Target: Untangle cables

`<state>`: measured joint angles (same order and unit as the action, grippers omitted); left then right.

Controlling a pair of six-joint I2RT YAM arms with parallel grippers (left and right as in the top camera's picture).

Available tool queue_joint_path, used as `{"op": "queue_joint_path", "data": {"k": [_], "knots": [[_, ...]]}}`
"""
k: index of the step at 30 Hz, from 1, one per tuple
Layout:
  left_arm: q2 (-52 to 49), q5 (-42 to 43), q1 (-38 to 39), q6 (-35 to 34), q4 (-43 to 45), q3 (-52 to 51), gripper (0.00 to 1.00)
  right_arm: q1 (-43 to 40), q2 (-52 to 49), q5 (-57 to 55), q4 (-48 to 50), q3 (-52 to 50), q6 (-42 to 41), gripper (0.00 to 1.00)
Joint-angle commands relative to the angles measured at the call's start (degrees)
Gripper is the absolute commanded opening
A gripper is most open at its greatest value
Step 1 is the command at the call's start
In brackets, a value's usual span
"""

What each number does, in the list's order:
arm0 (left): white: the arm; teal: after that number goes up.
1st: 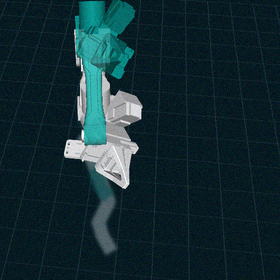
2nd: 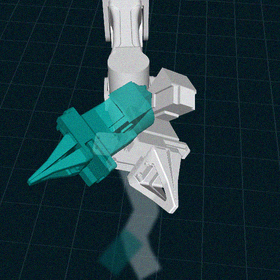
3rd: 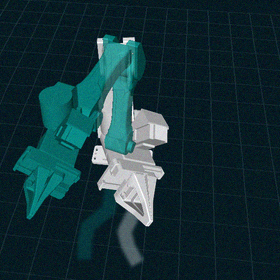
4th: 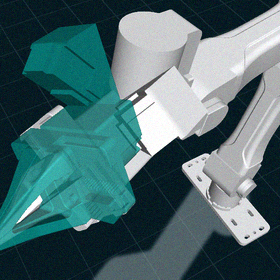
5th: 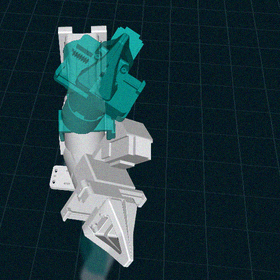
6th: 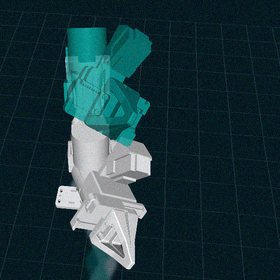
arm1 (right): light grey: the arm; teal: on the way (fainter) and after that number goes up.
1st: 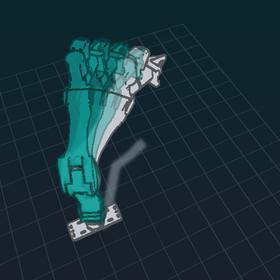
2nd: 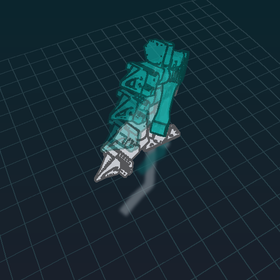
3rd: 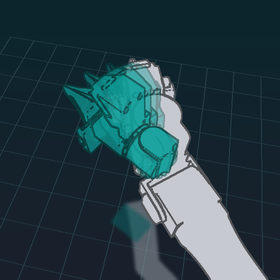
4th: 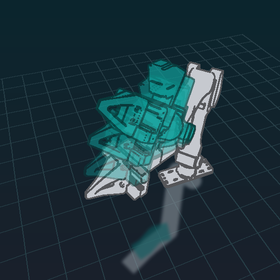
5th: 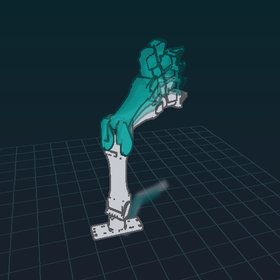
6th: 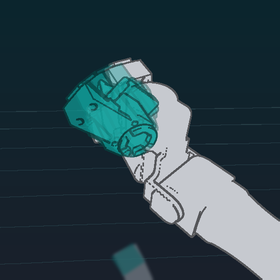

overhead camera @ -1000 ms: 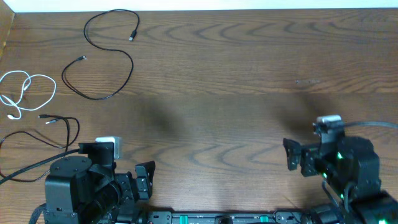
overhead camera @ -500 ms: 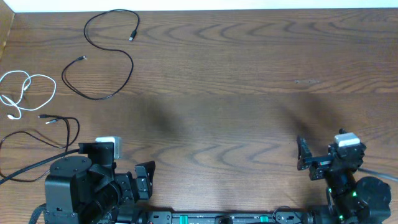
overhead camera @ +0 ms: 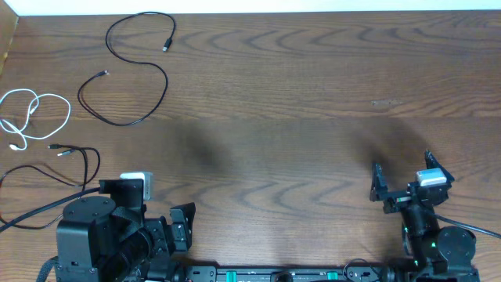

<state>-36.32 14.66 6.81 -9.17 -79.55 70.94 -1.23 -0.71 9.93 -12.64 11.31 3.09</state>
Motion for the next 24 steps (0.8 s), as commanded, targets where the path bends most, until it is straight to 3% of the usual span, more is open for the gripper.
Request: {"op": "queue_joint_path", "data": {"k": [1, 8, 24], "knots": [[0.09, -0.37, 0.17, -0.11, -0.13, -0.07, 0.98, 0.92, 0.44, 0.74, 3.56, -3.04, -1.40, 0.99], [0.09, -0.37, 0.17, -0.11, -0.13, -0.07, 0.98, 2.21, 0.44, -4.13, 8.81, -9.20, -9.44, 0.99], [0.09, -0.37, 0.17, -0.11, -0.13, -0.07, 0.98, 2.40, 0.39, -6.36, 8.41, -11.02, -9.70, 0.99]]}}
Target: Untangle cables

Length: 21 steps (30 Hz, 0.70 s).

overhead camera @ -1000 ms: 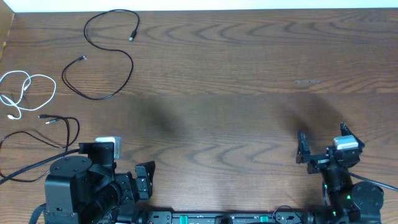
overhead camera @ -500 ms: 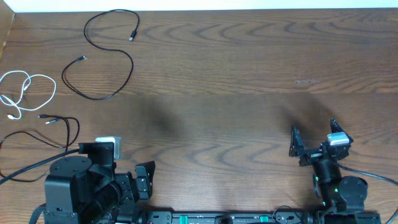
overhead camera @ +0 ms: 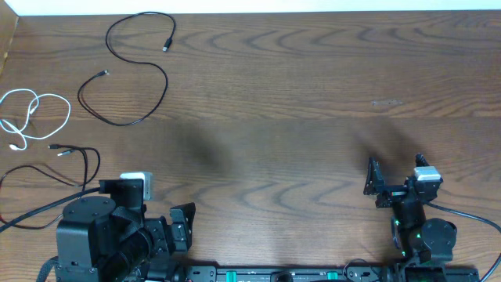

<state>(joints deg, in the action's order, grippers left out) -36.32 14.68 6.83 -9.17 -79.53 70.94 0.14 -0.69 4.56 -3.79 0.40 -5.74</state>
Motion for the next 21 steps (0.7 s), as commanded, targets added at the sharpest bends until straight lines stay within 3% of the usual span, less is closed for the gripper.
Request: {"op": "queue_joint_path", "data": {"k": [1, 5, 11, 21], "knots": [[0.09, -0.39, 0.15, -0.11, -0.15, -0.07, 0.98, 1.03, 0.37, -1.01, -0.33, -0.11, -0.87, 0.99], [0.09, -0.39, 0.15, -0.11, -0.15, -0.07, 0.98, 1.27, 0.39, -1.20, -0.44, -0.11, -0.22, 0.99], [0.09, -0.39, 0.15, -0.11, -0.15, -0.07, 0.98, 1.99, 0.37, -1.49, -0.68, -0.11, 8.68, 0.99], [0.09, -0.39, 0.15, -0.13, -0.15, -0.07, 0.98, 2.10, 0.37, -3.15, -0.83, -0.09, 6.73, 0.99]]}}
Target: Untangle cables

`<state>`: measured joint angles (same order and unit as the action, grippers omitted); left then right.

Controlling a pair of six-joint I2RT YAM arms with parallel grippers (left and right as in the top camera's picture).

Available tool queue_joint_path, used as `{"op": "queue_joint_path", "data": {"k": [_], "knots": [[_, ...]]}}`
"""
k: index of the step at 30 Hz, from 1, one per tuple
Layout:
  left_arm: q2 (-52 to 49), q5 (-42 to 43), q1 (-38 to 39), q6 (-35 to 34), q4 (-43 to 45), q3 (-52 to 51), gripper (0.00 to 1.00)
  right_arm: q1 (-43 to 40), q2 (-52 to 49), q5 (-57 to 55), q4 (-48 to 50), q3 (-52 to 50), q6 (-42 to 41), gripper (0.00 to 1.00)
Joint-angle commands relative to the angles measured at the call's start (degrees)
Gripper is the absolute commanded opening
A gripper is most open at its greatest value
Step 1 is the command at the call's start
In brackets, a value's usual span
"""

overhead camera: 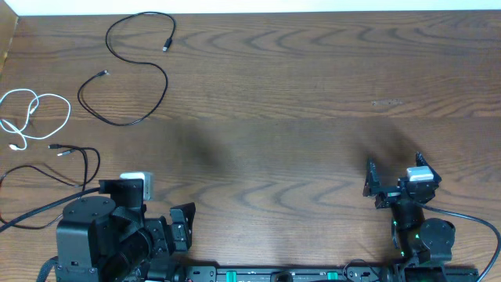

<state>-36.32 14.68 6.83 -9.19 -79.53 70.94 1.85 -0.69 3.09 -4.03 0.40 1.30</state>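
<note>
Three cables lie apart on the left of the wooden table. A black cable [129, 74] curls at the top left. A white cable [31, 113] loops at the left edge. Another black cable [55, 176] with two plug ends lies below it. My left gripper [182, 223] sits folded at the bottom left; its jaw gap is not readable. My right gripper [390, 174] stands open at the lower right, with nothing between its fingers and far from all the cables.
A pale wall strip [313, 6] runs along the table's far edge. The arm bases and a rail [274, 274] line the near edge. A small white block [135, 182] sits on top of the left arm.
The right gripper has turned slightly and shifted a few pixels; otherwise nothing has changed. The cables and the left arm have not moved.
At first the right gripper stood open at the lower right, nearer the right edge. It then sat a little further left and lower, and it stays there now. The three cables lay separate on the left throughout, and the left arm stayed folded.
</note>
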Motion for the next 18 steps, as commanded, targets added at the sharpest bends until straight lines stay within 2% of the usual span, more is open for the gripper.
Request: {"op": "queue_joint_path", "data": {"k": [1, 6, 18], "knots": [[0.09, -0.39, 0.15, -0.09, -0.15, -0.07, 0.98, 0.22, 0.37, -1.70, -0.61, -0.09, -0.98, 0.99], [0.09, -0.39, 0.15, -0.09, -0.15, -0.07, 0.98, -0.35, 0.37, -1.66, -0.61, -0.09, -3.96, 0.99], [0.09, -0.39, 0.15, -0.09, -0.15, -0.07, 0.98, -0.37, 0.37, -1.22, -0.26, -0.09, -3.39, 0.99]]}}
